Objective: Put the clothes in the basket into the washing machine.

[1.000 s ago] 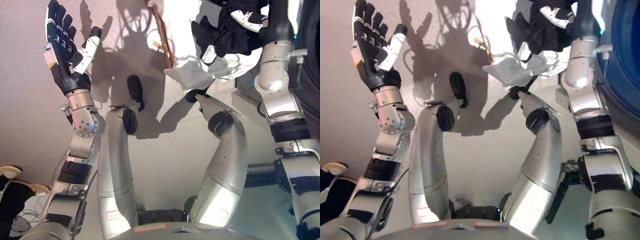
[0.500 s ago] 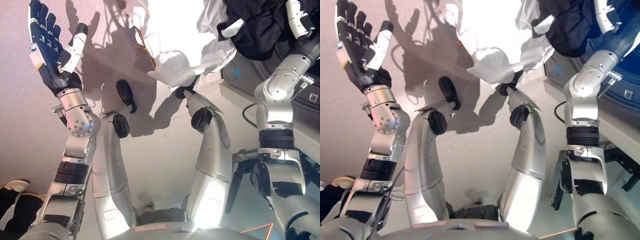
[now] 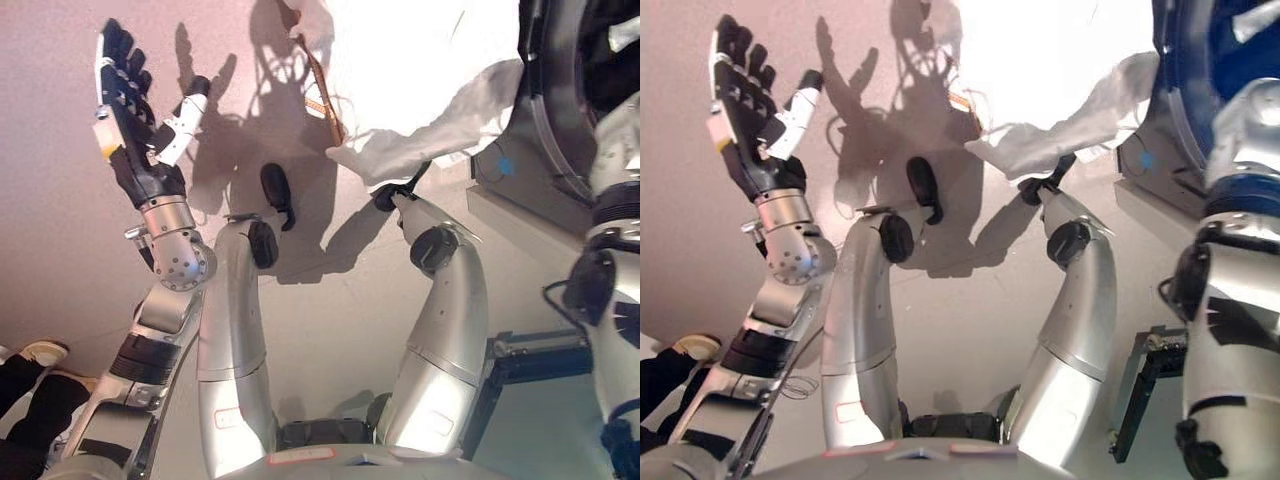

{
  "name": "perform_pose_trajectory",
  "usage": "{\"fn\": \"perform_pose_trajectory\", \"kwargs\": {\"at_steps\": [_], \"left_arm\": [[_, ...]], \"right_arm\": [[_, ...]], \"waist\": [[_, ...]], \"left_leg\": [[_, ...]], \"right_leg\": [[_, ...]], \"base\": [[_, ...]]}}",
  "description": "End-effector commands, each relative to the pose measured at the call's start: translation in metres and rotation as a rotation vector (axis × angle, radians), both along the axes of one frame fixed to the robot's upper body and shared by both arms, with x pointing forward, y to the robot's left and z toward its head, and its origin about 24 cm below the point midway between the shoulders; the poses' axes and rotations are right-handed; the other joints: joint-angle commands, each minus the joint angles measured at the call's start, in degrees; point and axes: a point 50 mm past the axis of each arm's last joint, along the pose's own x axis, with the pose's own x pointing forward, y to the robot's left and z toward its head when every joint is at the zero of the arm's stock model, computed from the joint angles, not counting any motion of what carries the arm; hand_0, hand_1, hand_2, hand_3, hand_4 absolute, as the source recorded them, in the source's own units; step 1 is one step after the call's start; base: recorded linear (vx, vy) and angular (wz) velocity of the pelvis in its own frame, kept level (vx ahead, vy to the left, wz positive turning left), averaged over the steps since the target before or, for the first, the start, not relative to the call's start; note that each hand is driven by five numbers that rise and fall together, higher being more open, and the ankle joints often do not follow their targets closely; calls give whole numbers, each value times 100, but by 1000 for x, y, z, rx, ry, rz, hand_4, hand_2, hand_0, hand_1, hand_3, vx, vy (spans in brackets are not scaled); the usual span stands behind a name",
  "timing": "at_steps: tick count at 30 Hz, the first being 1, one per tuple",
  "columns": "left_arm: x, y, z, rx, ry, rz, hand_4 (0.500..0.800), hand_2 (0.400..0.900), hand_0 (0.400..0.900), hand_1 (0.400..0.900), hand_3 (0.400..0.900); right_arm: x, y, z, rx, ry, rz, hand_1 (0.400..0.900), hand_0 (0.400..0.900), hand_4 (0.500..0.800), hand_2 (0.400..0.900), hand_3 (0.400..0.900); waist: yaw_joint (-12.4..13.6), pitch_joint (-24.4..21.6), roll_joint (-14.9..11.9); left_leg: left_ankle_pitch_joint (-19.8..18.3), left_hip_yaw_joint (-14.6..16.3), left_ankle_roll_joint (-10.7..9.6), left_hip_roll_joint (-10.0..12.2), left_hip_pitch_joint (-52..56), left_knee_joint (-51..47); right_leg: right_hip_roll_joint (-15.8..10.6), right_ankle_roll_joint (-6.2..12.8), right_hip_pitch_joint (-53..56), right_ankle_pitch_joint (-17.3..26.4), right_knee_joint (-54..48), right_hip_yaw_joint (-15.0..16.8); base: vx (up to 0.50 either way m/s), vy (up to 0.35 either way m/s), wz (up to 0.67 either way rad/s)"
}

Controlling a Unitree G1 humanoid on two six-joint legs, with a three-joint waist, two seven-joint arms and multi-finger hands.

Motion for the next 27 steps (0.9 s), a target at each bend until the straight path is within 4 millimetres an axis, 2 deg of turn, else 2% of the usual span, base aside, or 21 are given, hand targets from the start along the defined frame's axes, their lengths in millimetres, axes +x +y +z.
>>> {"fn": "perform_pose_trajectory", "kwargs": {"at_steps": [1, 2, 3, 4, 5, 15, 16, 20, 22, 24, 25, 26, 27], "left_arm": [[-19, -20, 8, 25, -122, -103, 800, 900, 900, 900, 900], [-18, -20, 8, 32, -119, -113, 800, 900, 900, 900, 900], [-17, -23, 9, 35, -120, -130, 800, 900, 900, 900, 900], [-17, -24, 10, 37, -123, -140, 800, 900, 900, 900, 900], [-17, -25, 12, 45, -127, -146, 800, 900, 900, 900, 900], [-17, -23, 15, 8, -149, -123, 800, 900, 900, 900, 900], [-17, -21, 16, -10, -157, -103, 800, 900, 900, 900, 900], [-18, -18, 17, -24, -173, -77, 800, 900, 900, 900, 900], [-18, -16, 16, -42, -173, -58, 800, 900, 900, 900, 900], [-18, -9, 17, -86, -179, -9, 800, 900, 900, 900, 900], [-18, -8, 17, -101, -174, 5, 800, 900, 900, 900, 900], [-16, -8, 15, -130, -160, 27, 800, 900, 900, 900, 900], [-16, -8, 12, -136, -147, 34, 800, 900, 900, 900, 900]], "right_arm": [[-43, -47, 20, -105, 107, -198, 400, 400, 500, 400, 400], [-43, -51, 18, -102, 145, -171, 551, 551, 591, 551, 551], [-44, -54, 20, -90, 137, -161, 835, 835, 761, 835, 835], [-41, -51, 22, -85, 123, -133, 835, 835, 761, 835, 835], [-39, -52, 21, -93, 147, -123, 900, 900, 800, 900, 900], [-22, -23, 32, -212, 99, -101, 900, 900, 800, 900, 900], [-17, -12, 36, -301, 114, -114, 900, 900, 800, 900, 900], [-15, -2, 34, -331, 87, -123, 900, 900, 800, 900, 900], [-9, 13, 32, -368, 41, -68, 900, 900, 800, 900, 900], [-1, 49, 25, -420, -95, 86, 900, 900, 800, 900, 900], [1, 68, 16, -441, -141, 153, 900, 900, 800, 900, 900], [1, 94, -10, -429, -207, 265, 900, 900, 800, 900, 900], [-3, 108, -24, -421, -238, 313, 900, 900, 800, 900, 900]], "waist": [[168, -919, 524], [190, -904, 551], [200, -899, 574], [210, -887, 601], [205, -880, 604], [112, -959, 686], [75, -966, 670], [38, -972, 668], [-7, -954, 660], [-133, -924, 616], [-200, -924, 576], [-348, -895, 542], [-395, -916, 488]], "left_leg": [[207, -800, -467, -329, 148, -884], [211, -802, -470, -323, 154, -865], [209, -790, -470, -320, 159, -843], [214, -790, -471, -316, 166, -840], [223, -794, -476, -320, 174, -834], [254, -723, -484, -312, 162, -817], [264, -719, -482, -311, 156, -828], [265, -725, -468, -306, 144, -820], [266, -719, -465, -300, 130, -798], [269, -704, -454, -285, 126, -783], [263, -696, -446, -278, 124, -777], [250, -665, -434, -274, 95, -772], [251, -645, -429, -276, 92, -804]], "right_leg": [[-43, 351, -1054, -1000, 1391, -133], [-35, 343, -1054, -992, 1400, -103], [-30, 337, -1054, -984, 1408, -93], [-24, 333, -1054, -979, 1407, -85], [-12, 328, -1054, -970, 1404, -76], [50, 318, -1054, -930, 1370, -36], [64, 322, -1054, -909, 1354, -32], [81, 330, -1054, -880, 1324, -32], [92, 337, -1054, -870, 1330, -26], [150, 324, -1054, -857, 1324, -15], [171, 324, -1054, -846, 1312, -12], [208, 331, -1053, -827, 1268, -25], [220, 341, -1052, -821, 1248, -38]], "base": [[-39, -25, 3], [-32, -24, 2], [0, 0, 0], [0, 0, 0], [-12, -7, -5], [-2, 3, -2], [-8, 24, -11], [-10, 26, -8], [-13, 33, -10], [-8, 43, -19], [7, 52, -28], [13, 39, -23], [13, 30, -19]]}}
